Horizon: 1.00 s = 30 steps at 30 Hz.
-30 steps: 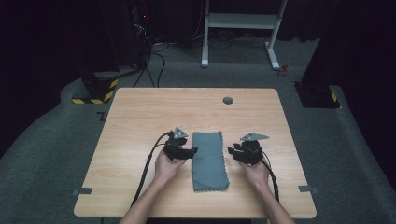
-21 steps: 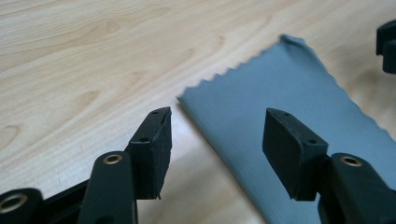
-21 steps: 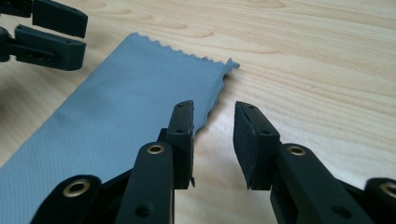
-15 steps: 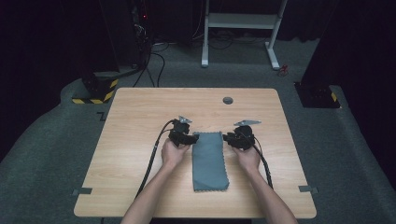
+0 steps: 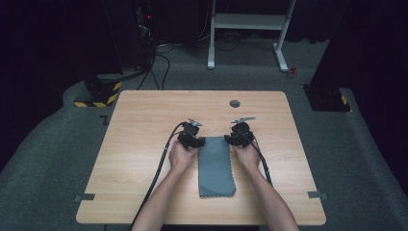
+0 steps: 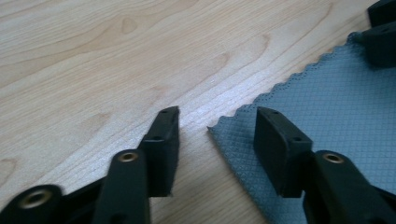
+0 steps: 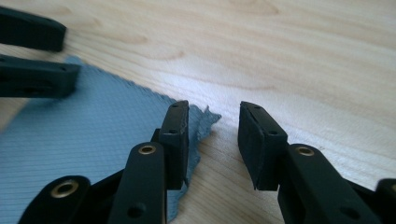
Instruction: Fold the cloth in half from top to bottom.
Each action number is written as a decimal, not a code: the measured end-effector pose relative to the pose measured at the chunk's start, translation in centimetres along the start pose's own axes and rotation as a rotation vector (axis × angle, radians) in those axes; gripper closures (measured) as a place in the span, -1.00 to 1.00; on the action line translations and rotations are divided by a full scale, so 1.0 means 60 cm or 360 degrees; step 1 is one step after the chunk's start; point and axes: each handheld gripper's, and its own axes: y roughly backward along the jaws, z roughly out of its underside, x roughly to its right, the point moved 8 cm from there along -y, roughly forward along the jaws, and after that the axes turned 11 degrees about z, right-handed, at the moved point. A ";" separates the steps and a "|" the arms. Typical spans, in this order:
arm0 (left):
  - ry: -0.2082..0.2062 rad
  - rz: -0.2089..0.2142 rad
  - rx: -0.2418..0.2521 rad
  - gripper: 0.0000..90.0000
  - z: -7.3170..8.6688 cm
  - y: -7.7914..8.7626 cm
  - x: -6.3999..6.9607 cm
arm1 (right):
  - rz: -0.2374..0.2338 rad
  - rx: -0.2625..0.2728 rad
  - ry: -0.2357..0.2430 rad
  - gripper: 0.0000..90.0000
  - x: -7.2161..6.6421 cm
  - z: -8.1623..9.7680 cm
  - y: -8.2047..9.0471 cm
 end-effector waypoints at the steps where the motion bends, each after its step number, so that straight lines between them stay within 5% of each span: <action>1: 0.0000 0.0001 -0.0002 0.17 0.000 0.000 0.000 | 0.0004 0.0005 0.0000 0.42 -0.001 0.000 -0.002; 9: -0.0033 0.0037 -0.0013 0.43 -0.001 0.000 0.006 | -0.0003 0.0014 0.0103 0.74 -0.016 -0.001 -0.003; 13: 0.0003 0.0049 -0.0004 0.59 -0.001 0.000 0.004 | -0.0044 0.0006 0.0121 0.92 -0.018 -0.001 -0.003; 18: -0.0007 0.0086 0.0003 0.86 -0.002 -0.001 0.009 | -0.0030 0.0031 0.0185 0.97 -0.021 -0.001 -0.003; 30: 0.0036 0.0201 0.0059 0.97 -0.008 0.007 0.006 | -0.0086 0.0090 0.0139 1.00 -0.015 -0.010 0.015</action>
